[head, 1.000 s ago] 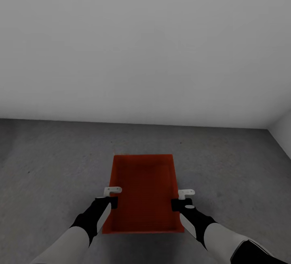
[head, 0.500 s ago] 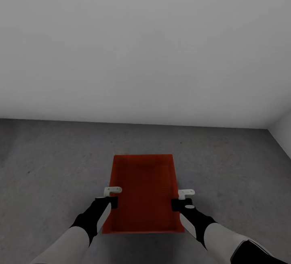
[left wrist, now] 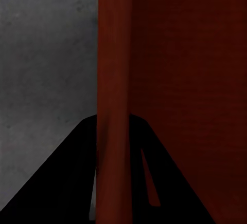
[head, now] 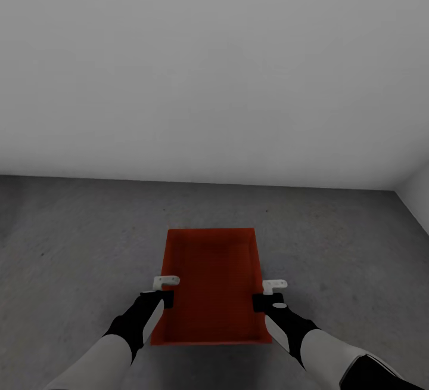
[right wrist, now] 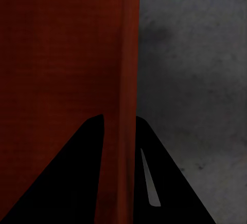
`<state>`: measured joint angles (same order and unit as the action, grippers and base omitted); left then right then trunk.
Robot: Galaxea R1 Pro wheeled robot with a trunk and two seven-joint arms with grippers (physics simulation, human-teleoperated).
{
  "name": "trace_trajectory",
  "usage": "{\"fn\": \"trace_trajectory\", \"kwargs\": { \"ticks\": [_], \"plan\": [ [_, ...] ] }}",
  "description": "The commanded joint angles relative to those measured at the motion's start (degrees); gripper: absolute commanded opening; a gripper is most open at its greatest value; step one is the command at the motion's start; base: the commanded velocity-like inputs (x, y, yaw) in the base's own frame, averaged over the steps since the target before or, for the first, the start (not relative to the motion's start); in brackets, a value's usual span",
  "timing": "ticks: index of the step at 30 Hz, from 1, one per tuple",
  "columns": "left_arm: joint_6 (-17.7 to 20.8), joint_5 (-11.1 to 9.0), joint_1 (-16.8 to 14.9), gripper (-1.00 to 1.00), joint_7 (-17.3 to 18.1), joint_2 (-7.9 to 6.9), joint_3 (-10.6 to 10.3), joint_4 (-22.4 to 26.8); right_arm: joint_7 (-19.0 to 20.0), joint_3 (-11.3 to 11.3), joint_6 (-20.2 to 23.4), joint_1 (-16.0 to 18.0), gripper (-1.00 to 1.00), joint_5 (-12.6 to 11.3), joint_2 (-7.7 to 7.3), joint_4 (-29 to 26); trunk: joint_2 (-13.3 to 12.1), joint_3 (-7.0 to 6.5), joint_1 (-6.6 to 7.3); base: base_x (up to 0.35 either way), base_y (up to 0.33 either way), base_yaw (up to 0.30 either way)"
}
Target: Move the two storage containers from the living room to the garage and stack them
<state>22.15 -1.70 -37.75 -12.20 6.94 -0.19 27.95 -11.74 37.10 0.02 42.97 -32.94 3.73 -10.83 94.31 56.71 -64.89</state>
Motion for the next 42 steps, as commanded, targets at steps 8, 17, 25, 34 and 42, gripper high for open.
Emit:
{"fn": "trace_trajectory", "kwargs": {
  "ticks": [8,17,25,34,42],
  "plan": [
    [0.53,1.08,0.05,-1.00,-0.55,-0.35,0.10,-0.27,-1.70,-1.95,-0.33,0.10,-1.00,0.82,-1.35,-0.08,0.02,0.03,0.00,0.000,0.000,0.000],
    [0.37,1.07,0.05,1.00,-0.60,-0.33,0.07,-0.32,-1.70,-1.95,-0.28,0.10,1.00,0.80,-1.35,-0.07,0.02,0.03,0.00,0.000,0.000,0.000],
    [0.51,1.08,0.05,1.00,-0.56,-0.30,0.02,-0.29,-1.62,-1.90,-0.28,0.10,1.00,0.80,-1.35,-0.07,0.02,0.03,0.00,0.000,0.000,0.000],
    [0.53,1.08,0.05,1.00,-0.55,-0.28,0.01,-0.31,-1.62,-1.93,-0.28,0.10,1.00,0.81,-1.35,-0.07,0.02,0.03,0.00,0.000,0.000,0.000],
    [0.53,1.08,0.05,1.00,-0.55,-0.28,0.01,-0.26,-1.62,-1.91,-0.28,0.10,1.00,0.82,-1.35,-0.07,0.02,0.03,0.00,0.000,0.000,0.000]
  ]
}}
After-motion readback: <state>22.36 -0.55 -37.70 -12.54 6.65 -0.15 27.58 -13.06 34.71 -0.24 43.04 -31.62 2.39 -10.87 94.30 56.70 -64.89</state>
